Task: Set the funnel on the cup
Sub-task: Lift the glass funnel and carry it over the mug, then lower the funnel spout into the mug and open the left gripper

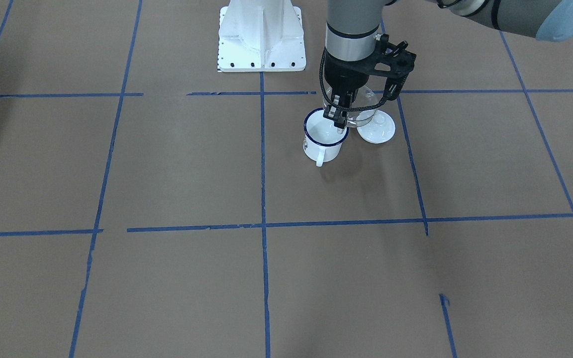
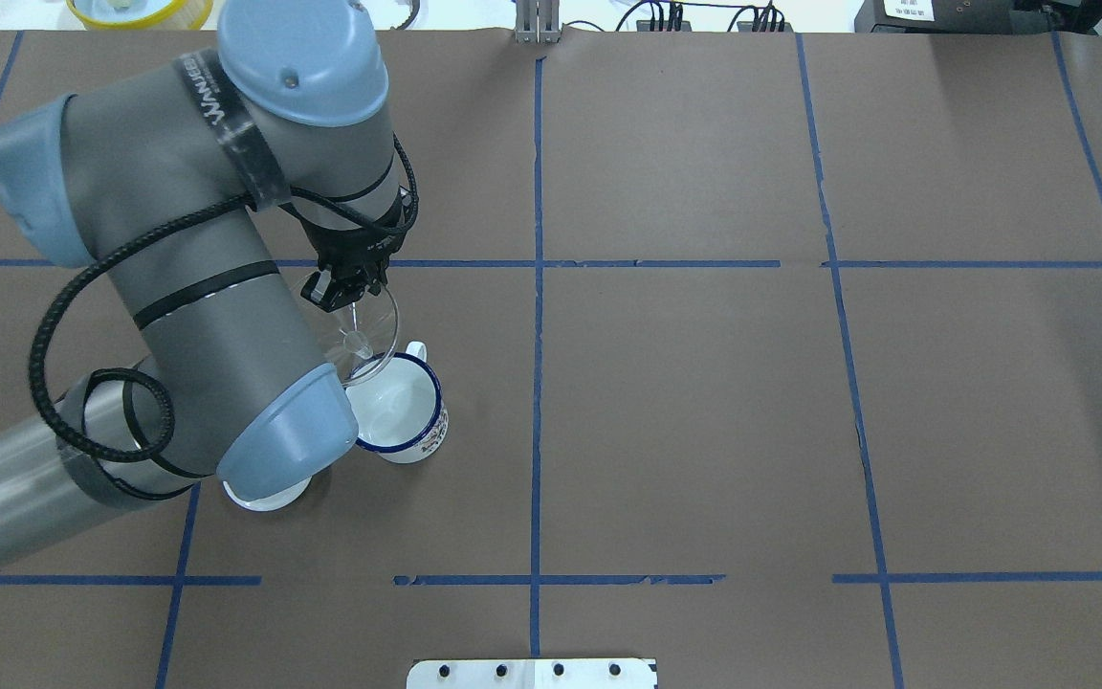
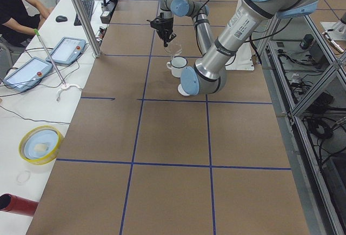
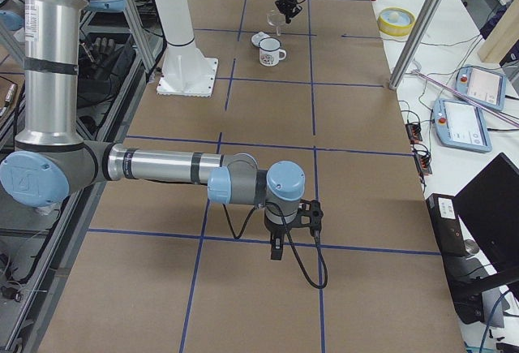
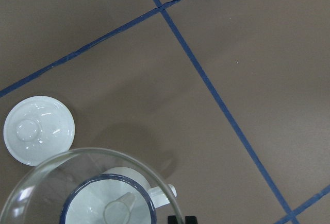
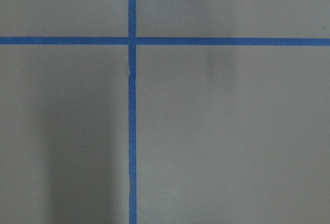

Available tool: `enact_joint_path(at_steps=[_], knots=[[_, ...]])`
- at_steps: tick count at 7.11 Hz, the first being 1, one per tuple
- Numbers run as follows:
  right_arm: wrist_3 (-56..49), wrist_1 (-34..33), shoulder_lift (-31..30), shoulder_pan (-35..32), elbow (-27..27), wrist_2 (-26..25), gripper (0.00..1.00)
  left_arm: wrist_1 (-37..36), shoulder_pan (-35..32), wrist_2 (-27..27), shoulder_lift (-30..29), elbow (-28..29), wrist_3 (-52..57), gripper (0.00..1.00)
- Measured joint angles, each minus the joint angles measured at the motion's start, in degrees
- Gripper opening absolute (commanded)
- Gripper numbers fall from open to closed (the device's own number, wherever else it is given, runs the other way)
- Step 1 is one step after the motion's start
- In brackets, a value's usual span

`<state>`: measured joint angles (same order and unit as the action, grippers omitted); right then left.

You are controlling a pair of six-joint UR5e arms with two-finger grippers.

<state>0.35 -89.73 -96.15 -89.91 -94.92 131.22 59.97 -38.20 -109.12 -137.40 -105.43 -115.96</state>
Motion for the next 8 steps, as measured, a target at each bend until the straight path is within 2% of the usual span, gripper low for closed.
enact_joint_path(at_steps=[4,8], knots=[[0.0,0.0,0.0,0.0,0.0,0.0,1.0,0.2,6.0,0.1,-0.8,4.5,1.7,0.0],[0.0,0.0,0.0,0.0,0.0,0.0,1.0,2.4,6.9,0.4,-0.3,6.8,7.4,0.0]])
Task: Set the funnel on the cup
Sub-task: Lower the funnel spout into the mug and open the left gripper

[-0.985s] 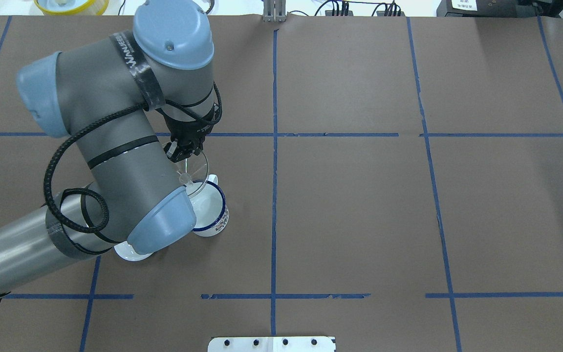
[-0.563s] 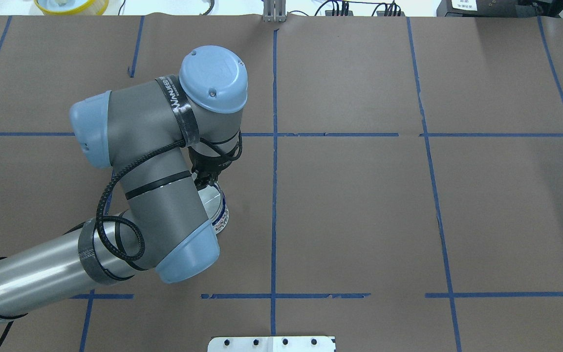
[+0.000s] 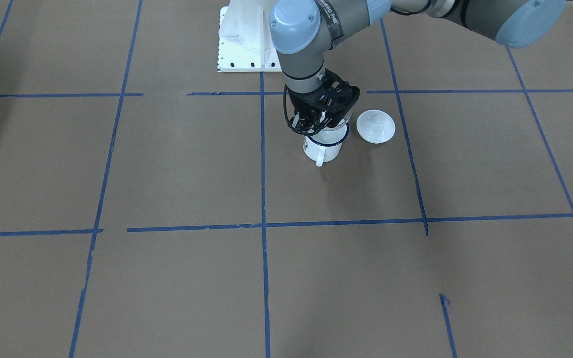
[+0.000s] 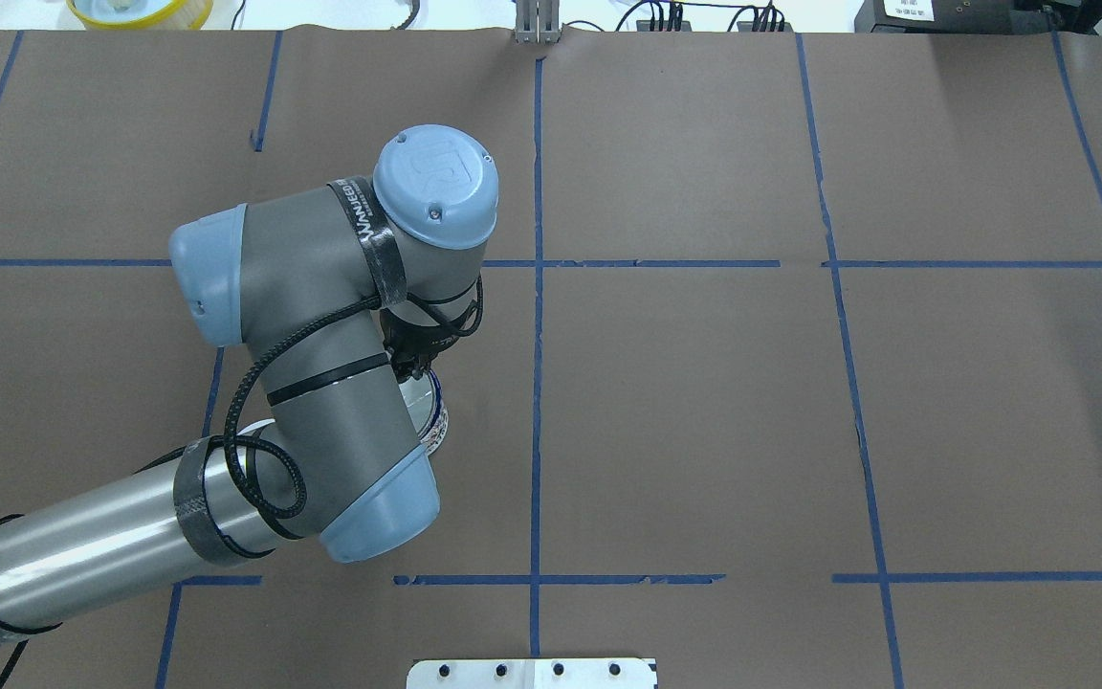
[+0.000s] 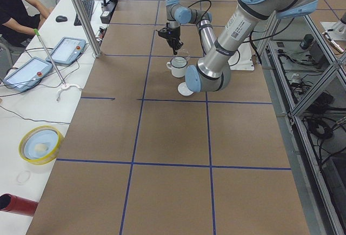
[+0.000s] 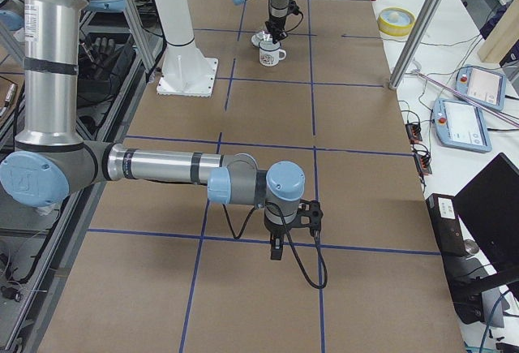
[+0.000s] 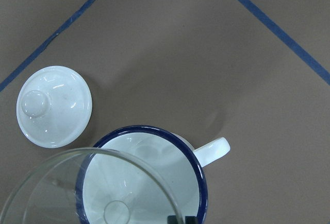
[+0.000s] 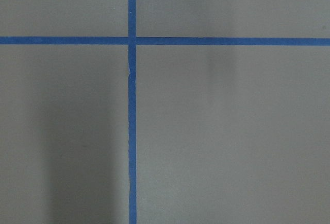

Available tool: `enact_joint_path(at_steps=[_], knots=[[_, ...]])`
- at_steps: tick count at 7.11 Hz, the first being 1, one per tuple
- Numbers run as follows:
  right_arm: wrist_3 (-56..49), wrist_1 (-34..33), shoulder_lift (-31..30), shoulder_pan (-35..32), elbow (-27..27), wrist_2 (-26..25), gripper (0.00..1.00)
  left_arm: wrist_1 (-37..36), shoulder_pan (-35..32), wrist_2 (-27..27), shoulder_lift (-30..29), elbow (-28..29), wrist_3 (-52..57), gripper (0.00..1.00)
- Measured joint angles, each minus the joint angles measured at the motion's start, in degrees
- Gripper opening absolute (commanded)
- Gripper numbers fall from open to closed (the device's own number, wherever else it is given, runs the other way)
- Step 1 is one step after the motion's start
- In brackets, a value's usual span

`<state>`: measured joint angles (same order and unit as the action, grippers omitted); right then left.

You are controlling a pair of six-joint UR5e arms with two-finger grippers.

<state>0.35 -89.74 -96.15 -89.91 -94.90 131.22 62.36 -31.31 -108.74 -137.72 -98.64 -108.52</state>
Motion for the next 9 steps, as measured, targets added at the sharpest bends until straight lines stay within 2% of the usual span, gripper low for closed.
enact_joint_path(at_steps=[6,7,8,9], knots=[[0.0,0.0,0.0,0.0,0.0,0.0,1.0,3.7,0.0,0.1,0.7,1.9,3.4,0.0],[0.0,0.0,0.0,0.0,0.0,0.0,1.0,3.8,0.0,0.1,0.8,2.0,3.9,0.06],[0.0,0.0,0.0,0.0,0.0,0.0,1.0,3.9,0.0,0.1,0.8,2.0,4.2,0.46],[0.0,0.0,0.0,0.0,0.0,0.0,1.0,4.0,0.0,0.1,0.8,2.0,4.3,0.69]])
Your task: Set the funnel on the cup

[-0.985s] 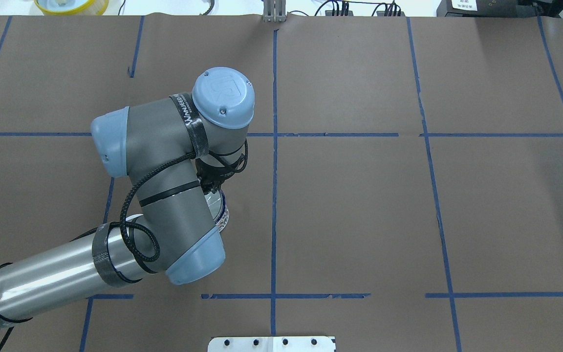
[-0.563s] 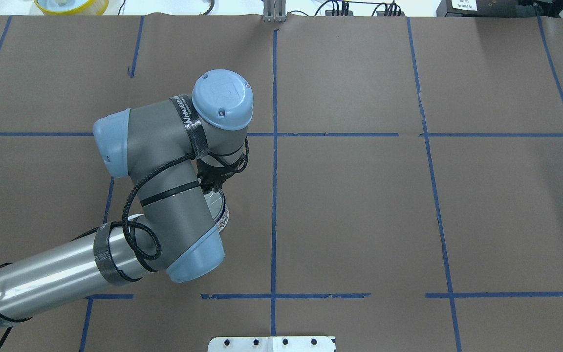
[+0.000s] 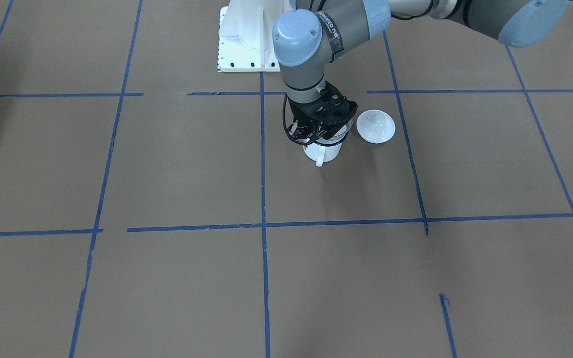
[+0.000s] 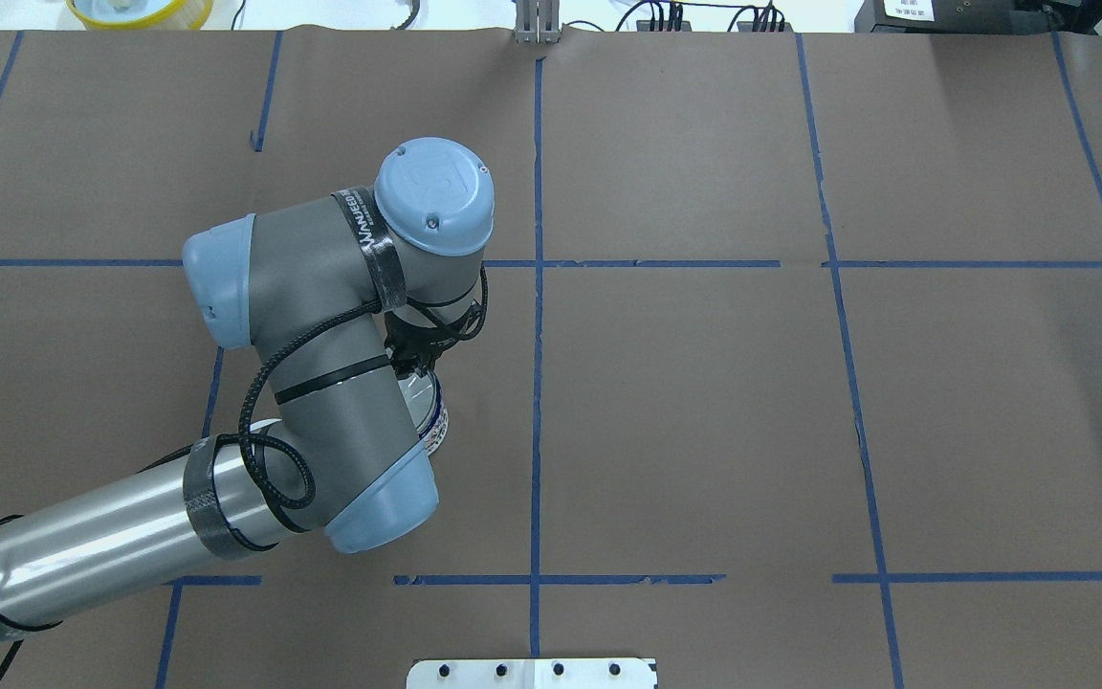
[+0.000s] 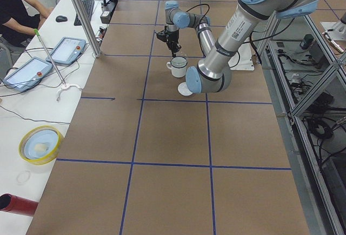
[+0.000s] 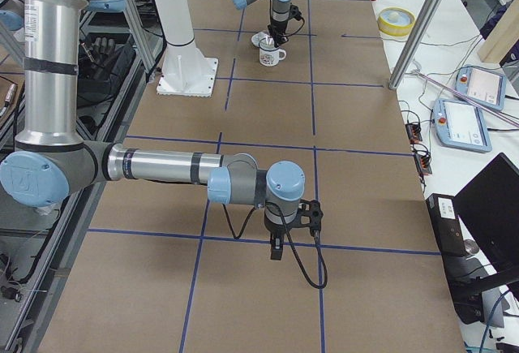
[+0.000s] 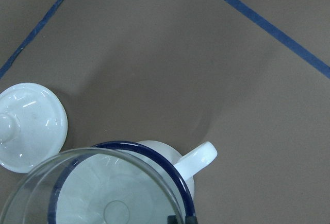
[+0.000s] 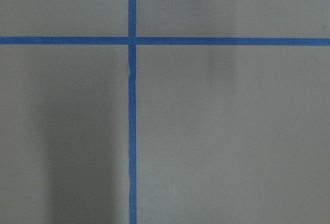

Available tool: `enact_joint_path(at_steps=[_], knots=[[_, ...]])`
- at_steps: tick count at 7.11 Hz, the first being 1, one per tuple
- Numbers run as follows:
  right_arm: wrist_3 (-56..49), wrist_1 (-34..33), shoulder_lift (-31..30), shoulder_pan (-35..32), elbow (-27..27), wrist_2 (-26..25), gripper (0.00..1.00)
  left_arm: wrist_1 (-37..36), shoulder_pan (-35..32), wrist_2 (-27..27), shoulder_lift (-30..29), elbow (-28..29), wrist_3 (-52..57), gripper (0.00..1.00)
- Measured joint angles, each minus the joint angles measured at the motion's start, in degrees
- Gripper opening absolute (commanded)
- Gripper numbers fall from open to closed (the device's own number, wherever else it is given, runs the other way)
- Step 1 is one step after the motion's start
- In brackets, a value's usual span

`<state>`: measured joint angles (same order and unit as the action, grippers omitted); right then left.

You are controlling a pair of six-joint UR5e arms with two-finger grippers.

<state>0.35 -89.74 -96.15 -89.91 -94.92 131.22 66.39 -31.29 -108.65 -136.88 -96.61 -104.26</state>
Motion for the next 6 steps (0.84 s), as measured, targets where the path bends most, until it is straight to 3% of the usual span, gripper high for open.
enact_joint_path(at_steps=[1,4,6], knots=[[0.0,0.0,0.0,0.0,0.0,0.0,1.0,0.1,0.0,0.0,0.1,0.0,0.1,0.97],[0.0,0.0,0.0,0.0,0.0,0.0,1.0,0.1,-0.5,0.1,0.6,-0.9,1.6,1.0],[0.0,0.0,0.0,0.0,0.0,0.0,1.0,-0.3,-4.2,-0.5,3.7,-6.7,9.3,1.0]])
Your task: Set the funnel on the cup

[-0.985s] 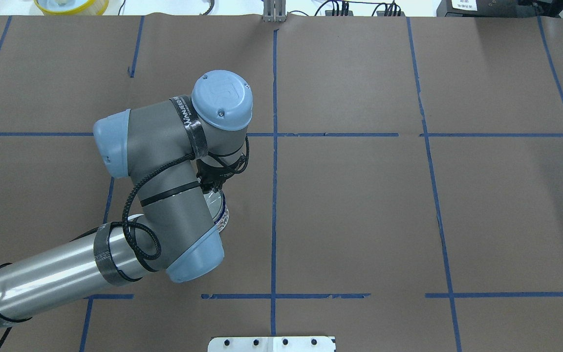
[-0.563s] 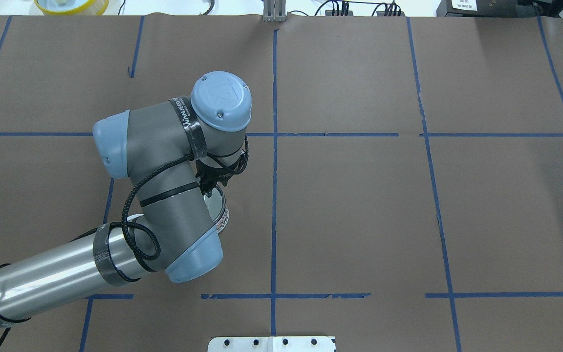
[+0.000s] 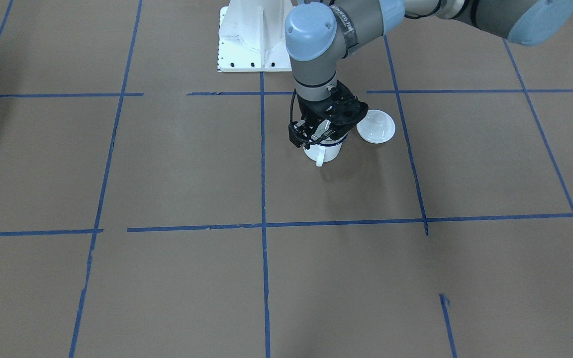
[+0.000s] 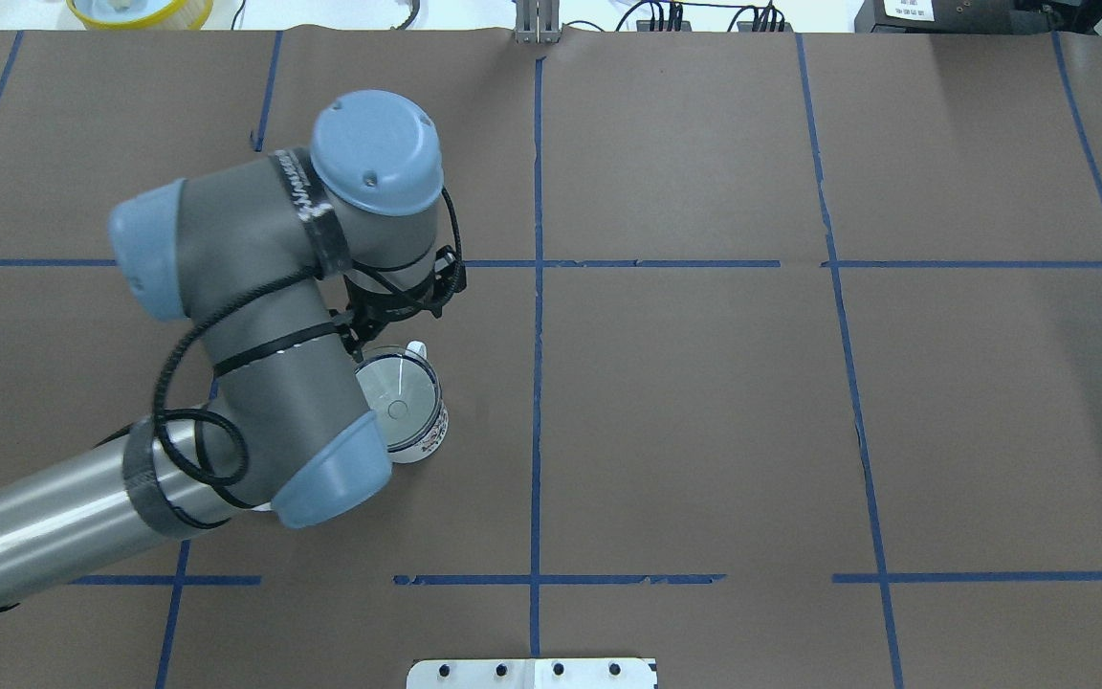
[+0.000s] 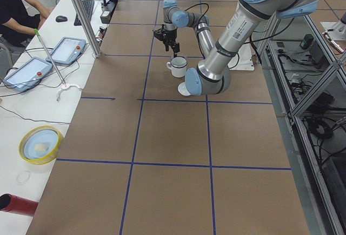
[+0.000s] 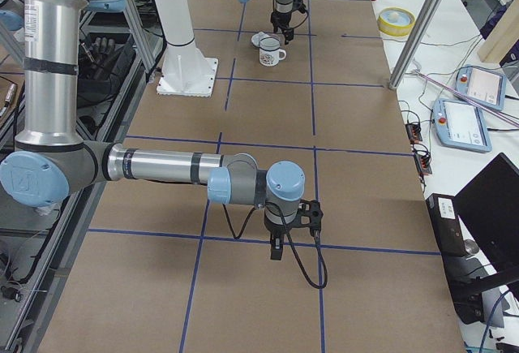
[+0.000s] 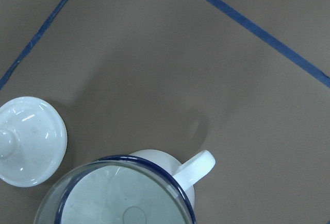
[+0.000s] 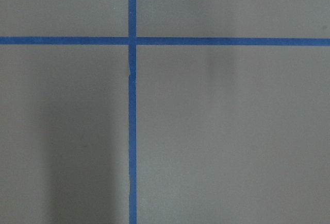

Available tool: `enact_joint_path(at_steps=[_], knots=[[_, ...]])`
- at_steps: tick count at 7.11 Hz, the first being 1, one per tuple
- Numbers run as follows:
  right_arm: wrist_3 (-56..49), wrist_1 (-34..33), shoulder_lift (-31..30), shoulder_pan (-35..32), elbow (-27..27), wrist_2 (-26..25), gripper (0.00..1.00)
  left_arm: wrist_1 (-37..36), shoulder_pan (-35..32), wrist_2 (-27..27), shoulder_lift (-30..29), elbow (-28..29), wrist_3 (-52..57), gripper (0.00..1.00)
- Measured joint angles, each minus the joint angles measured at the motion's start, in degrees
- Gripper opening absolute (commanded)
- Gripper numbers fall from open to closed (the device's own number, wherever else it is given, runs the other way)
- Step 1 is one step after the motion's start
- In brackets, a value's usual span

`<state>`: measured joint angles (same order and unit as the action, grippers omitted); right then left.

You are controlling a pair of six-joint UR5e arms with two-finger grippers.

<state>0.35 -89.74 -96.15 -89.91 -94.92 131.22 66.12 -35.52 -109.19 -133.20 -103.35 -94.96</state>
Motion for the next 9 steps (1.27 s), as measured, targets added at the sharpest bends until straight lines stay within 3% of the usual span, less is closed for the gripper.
enact_joint_path(at_steps=[2,4,9], knots=[[0.0,0.0,0.0,0.0,0.0,0.0,1.0,0.3,-7.0,-4.2,9.0,-10.3,13.2,1.0],[0.0,0.0,0.0,0.0,0.0,0.0,1.0,0.7,-18.6,-12.1,16.3,-12.7,32.4,1.0],[0.0,0.0,0.0,0.0,0.0,0.0,1.0,13.3,-45.7,-24.6,37.7,-2.1,79.3,1.0]])
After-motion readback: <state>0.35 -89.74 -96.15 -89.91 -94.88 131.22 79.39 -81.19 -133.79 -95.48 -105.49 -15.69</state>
